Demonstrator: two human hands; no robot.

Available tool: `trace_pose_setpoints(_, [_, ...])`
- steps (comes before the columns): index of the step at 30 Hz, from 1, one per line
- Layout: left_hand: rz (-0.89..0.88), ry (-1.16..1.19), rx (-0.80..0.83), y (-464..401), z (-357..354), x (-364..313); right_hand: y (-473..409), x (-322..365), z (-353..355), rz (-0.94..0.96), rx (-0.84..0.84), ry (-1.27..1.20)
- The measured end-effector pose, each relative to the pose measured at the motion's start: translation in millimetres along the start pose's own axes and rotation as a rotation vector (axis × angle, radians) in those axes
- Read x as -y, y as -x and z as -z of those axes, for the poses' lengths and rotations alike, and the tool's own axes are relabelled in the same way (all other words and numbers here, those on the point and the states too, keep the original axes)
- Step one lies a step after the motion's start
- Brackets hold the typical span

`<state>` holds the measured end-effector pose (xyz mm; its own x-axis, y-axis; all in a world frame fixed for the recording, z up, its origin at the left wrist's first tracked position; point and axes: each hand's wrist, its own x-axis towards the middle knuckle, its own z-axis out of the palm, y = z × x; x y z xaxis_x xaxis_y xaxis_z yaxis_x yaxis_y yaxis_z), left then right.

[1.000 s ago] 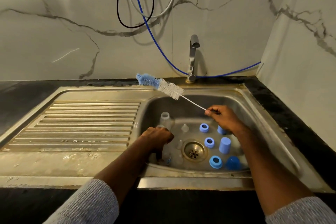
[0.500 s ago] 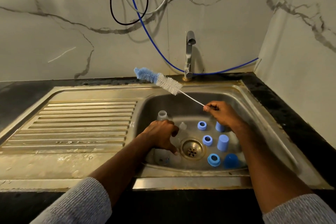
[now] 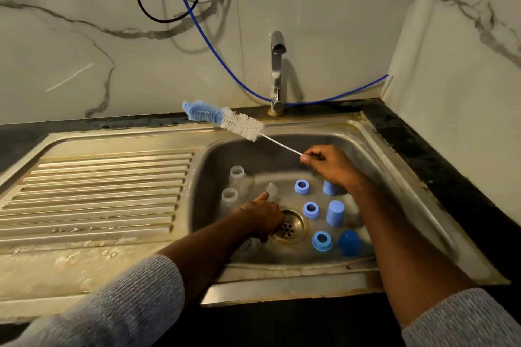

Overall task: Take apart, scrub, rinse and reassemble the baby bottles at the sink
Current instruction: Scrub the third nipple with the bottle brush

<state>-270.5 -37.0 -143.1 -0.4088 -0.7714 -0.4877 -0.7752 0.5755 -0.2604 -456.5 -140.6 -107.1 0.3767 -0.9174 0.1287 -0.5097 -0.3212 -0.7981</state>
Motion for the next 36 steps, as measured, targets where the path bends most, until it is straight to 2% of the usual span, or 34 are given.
trace_pose_setpoints(2, [0.019, 0.065, -0.101, 2.5, 3.5, 4.0, -0.6, 1.1, -1.5, 0.000, -0.002, -0.004])
trace_pose_setpoints(4, [0.072, 0.338, -0.303, 8.0, 8.3, 16.7, -0.1, 3.1, -1.6, 0.004, -0.013, -0.016])
trace_pose_setpoints(6, [0.156, 0.807, -0.613, 17.9, 11.6, 33.6, 0.8, 6.5, -0.5, -0.003, -0.022, -0.057])
trace_pose_setpoints(8, [0.230, 1.370, -0.886, 33.8, 15.7, 47.3, 2.9, 12.9, 0.9, -0.016, -0.010, -0.128])
trace_pose_setpoints(11, [0.125, 2.136, -1.084, 57.5, 25.4, 54.0, 6.8, 24.0, -2.1, -0.011, 0.033, -0.230])
trace_pose_setpoints(14, [0.076, 2.511, -1.228, 66.8, 33.9, 57.0, 7.1, 33.7, -10.6, 0.019, 0.065, -0.253])
trace_pose_setpoints(17, [0.062, 2.683, -1.279, 67.6, 36.5, 57.7, 6.2, 38.9, -20.9, 0.068, 0.095, -0.238])
trace_pose_setpoints(20, [0.113, 2.759, -1.293, 67.6, 35.2, 58.0, 8.6, 41.3, -24.3, 0.077, 0.108, -0.125])
trace_pose_setpoints(29, [0.057, 2.801, -1.283, 67.0, 37.7, 63.7, 5.9, 30.1, -30.8, 0.090, 0.060, -0.053])
trace_pose_setpoints(36, [0.079, 2.813, -1.303, 71.1, 32.8, 69.0, 2.2, 20.4, -18.0, 0.118, 0.046, -0.011])
